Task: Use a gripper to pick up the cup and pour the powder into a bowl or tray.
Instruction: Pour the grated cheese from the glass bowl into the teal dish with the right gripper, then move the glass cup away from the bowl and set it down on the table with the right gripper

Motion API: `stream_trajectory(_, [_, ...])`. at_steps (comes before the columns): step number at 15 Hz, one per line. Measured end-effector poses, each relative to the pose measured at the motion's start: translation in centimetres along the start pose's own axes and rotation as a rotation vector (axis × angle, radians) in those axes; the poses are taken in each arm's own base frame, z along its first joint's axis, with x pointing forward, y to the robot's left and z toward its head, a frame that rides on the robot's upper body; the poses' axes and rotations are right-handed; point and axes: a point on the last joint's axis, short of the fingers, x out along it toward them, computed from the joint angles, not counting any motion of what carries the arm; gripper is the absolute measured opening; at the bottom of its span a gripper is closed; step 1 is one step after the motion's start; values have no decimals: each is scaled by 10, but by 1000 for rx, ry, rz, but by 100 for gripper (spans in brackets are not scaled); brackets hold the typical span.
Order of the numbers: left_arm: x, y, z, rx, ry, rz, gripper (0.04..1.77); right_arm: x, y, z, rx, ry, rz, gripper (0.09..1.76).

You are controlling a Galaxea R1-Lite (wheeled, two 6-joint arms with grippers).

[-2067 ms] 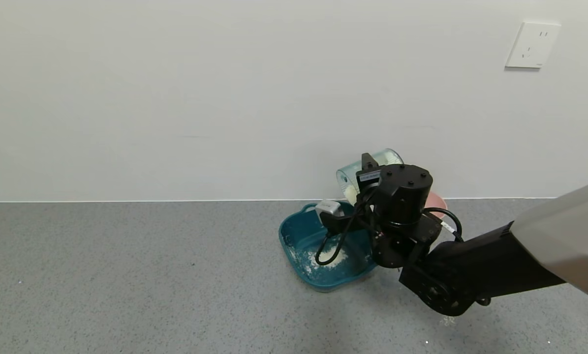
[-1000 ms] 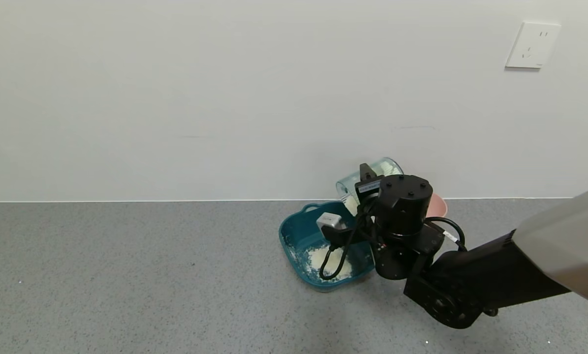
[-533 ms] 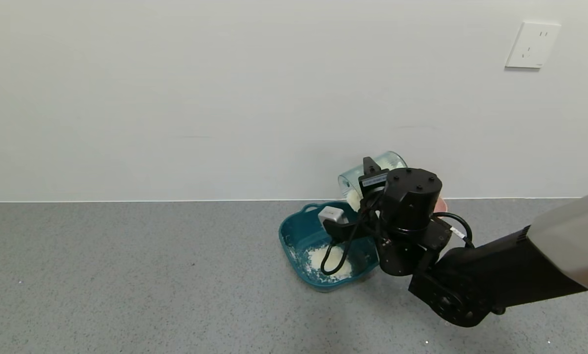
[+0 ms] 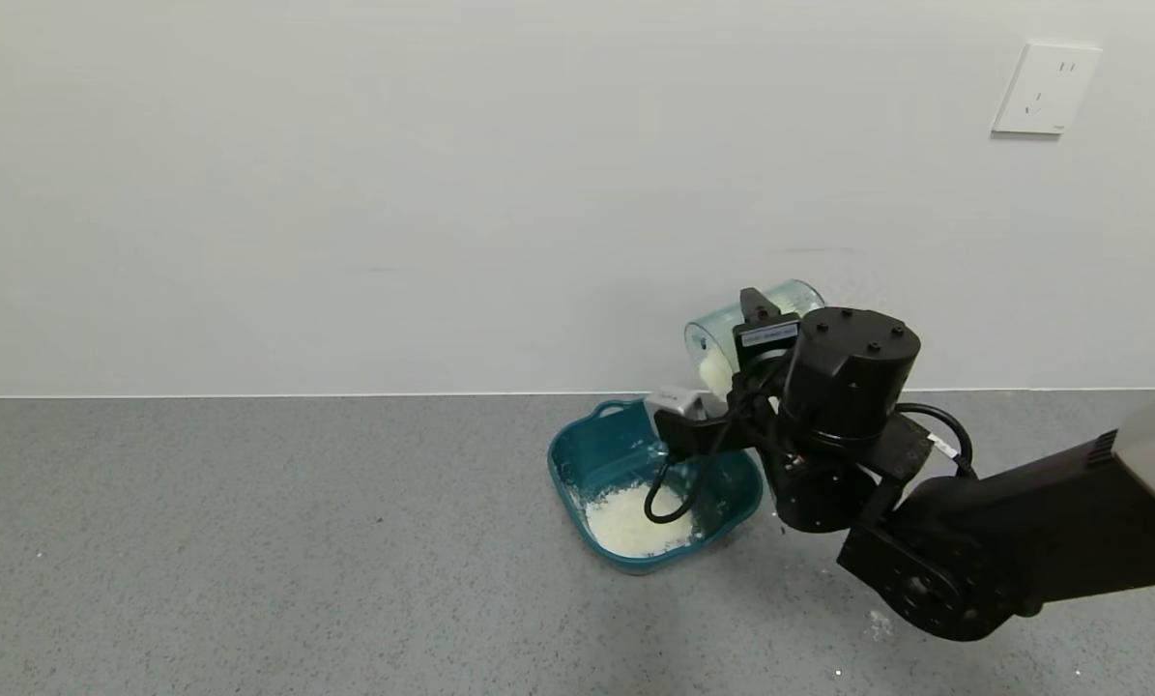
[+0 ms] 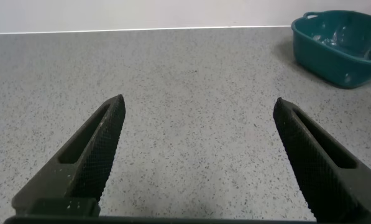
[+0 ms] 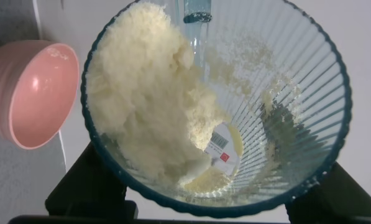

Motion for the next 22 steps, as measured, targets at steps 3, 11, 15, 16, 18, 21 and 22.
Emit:
stream_trajectory(3, [0,0,0,0,0,0,172,-4,0,-1,90,-3,5,135])
stream_trajectory(11, [0,0,0,0,0,0,172,-13,7,-19,308,53,45,135])
stream_trajectory(15, [0,0,0,0,0,0,172,-20,18,-32,447,75,74,135])
stream_trajectory(16, [0,0,0,0,0,0,172,-21,21,-35,465,81,82,135])
stream_trajectory(18, [0,0,0,0,0,0,172,-22,23,-44,488,97,87,135])
stream_trajectory(21, [0,0,0,0,0,0,172,-25,23,-57,561,124,83,135])
stream_trajectory(22, [0,0,0,0,0,1,172,-27,24,-61,589,129,85,135])
